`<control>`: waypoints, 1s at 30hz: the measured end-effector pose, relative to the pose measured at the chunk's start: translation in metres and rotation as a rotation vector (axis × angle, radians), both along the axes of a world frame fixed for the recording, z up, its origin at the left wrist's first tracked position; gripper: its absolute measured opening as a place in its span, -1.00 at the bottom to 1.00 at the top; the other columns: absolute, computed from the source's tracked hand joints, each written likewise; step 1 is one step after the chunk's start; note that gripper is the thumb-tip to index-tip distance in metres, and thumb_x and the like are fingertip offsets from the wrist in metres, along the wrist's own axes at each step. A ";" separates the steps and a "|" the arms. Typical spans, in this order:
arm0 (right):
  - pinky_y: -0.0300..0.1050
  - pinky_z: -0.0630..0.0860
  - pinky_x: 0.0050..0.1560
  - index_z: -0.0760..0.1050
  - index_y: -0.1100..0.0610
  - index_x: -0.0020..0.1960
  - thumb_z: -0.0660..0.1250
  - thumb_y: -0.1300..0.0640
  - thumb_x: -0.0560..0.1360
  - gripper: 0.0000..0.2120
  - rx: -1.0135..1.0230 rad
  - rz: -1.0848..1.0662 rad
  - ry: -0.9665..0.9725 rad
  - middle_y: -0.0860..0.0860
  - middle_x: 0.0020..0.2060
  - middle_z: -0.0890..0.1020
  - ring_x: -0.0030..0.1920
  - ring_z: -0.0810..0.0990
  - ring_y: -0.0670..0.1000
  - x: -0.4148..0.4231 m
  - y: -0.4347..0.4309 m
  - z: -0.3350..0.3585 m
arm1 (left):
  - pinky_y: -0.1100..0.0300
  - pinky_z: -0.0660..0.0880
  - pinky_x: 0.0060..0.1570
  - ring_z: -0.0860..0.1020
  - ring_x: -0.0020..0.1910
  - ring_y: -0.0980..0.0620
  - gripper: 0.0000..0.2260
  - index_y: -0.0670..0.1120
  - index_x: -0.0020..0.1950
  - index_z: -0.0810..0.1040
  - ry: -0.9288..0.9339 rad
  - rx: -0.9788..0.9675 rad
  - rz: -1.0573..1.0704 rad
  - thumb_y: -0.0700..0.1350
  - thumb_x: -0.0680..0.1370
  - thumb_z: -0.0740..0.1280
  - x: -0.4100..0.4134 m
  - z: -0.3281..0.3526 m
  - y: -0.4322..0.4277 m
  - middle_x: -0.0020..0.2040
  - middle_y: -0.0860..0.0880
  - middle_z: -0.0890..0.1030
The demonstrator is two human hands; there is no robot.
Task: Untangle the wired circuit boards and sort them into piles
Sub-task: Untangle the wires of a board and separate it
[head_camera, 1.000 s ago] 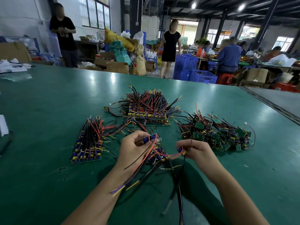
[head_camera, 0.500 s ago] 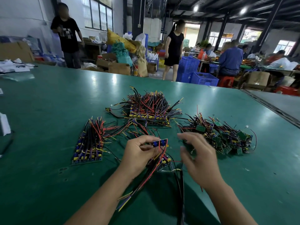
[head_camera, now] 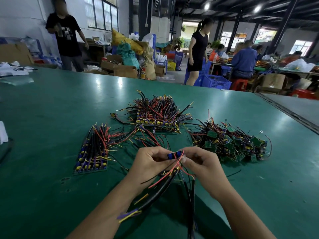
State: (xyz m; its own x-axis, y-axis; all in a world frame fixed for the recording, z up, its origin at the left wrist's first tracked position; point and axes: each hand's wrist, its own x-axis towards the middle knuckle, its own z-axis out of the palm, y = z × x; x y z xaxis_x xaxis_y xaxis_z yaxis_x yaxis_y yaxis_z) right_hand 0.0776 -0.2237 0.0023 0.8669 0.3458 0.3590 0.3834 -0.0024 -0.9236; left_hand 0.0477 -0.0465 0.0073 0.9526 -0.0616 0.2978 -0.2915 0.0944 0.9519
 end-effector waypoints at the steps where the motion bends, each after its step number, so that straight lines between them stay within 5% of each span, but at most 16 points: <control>1: -0.31 0.53 -0.17 0.68 0.06 -0.08 0.43 0.19 0.45 -0.91 0.034 0.015 0.042 0.02 -0.21 0.72 -0.20 0.66 -0.11 0.001 -0.001 0.000 | 0.33 0.51 -0.29 0.63 -0.31 0.09 -0.82 -0.21 -0.14 0.69 0.012 -0.011 -0.016 -0.16 0.32 0.53 -0.001 -0.001 -0.001 -0.27 -0.10 0.70; 7: -0.05 0.61 -0.03 0.69 0.14 -0.07 0.57 -0.08 0.32 -0.67 0.170 0.186 0.235 0.13 -0.19 0.71 -0.15 0.66 0.06 0.005 -0.003 -0.003 | 0.25 0.56 -0.23 0.66 -0.28 0.02 -0.88 -0.14 -0.22 0.72 0.056 -0.067 -0.052 -0.16 0.28 0.55 0.002 -0.003 -0.003 -0.25 -0.16 0.69; 11: -0.14 0.62 -0.07 0.69 0.20 -0.10 0.56 0.07 0.35 -0.77 0.274 0.256 0.340 0.15 -0.19 0.69 -0.18 0.66 0.03 0.005 -0.002 -0.005 | -0.01 0.64 -0.14 0.66 -0.25 -0.11 -0.83 -0.14 -0.23 0.72 0.083 -0.051 -0.043 -0.12 0.24 0.57 0.002 -0.005 0.000 -0.24 -0.23 0.69; 14: -0.14 0.62 -0.10 0.70 0.18 -0.12 0.44 0.20 0.41 -0.91 0.279 0.265 0.371 0.13 -0.21 0.70 -0.20 0.66 0.02 0.004 -0.003 -0.005 | 0.18 0.59 -0.22 0.64 -0.28 0.03 -0.85 -0.09 -0.24 0.72 0.092 -0.043 -0.062 -0.11 0.23 0.58 0.001 -0.004 -0.001 -0.28 -0.11 0.69; 17: -0.19 0.61 -0.17 0.70 0.16 -0.16 0.60 0.01 0.27 -0.74 0.312 0.301 0.428 0.08 -0.24 0.69 -0.24 0.66 -0.03 -0.001 -0.003 0.002 | 0.31 0.51 -0.25 0.60 -0.31 0.13 -0.82 -0.08 -0.19 0.73 0.071 -0.067 -0.138 -0.10 0.25 0.58 -0.001 -0.002 0.002 -0.28 -0.04 0.69; 25: -0.03 0.60 -0.15 0.64 0.20 -0.05 0.40 0.25 0.43 -0.89 0.418 0.212 0.541 0.14 -0.17 0.64 -0.23 0.61 0.12 0.001 -0.002 0.006 | 0.28 0.54 -0.33 0.61 -0.38 0.07 -0.92 -0.04 -0.22 0.72 0.036 -0.098 -0.031 -0.16 0.31 0.49 0.002 -0.001 0.001 -0.34 -0.03 0.66; 30: -0.04 0.62 -0.22 0.68 0.11 0.02 0.31 0.20 0.47 -0.79 0.445 0.168 0.597 0.13 -0.05 0.68 -0.34 0.63 0.08 0.005 -0.003 0.006 | 0.17 0.59 -0.30 0.64 -0.37 -0.03 -0.84 0.01 -0.15 0.72 0.007 -0.048 0.125 -0.26 0.40 0.48 0.004 -0.006 0.001 -0.28 -0.10 0.68</control>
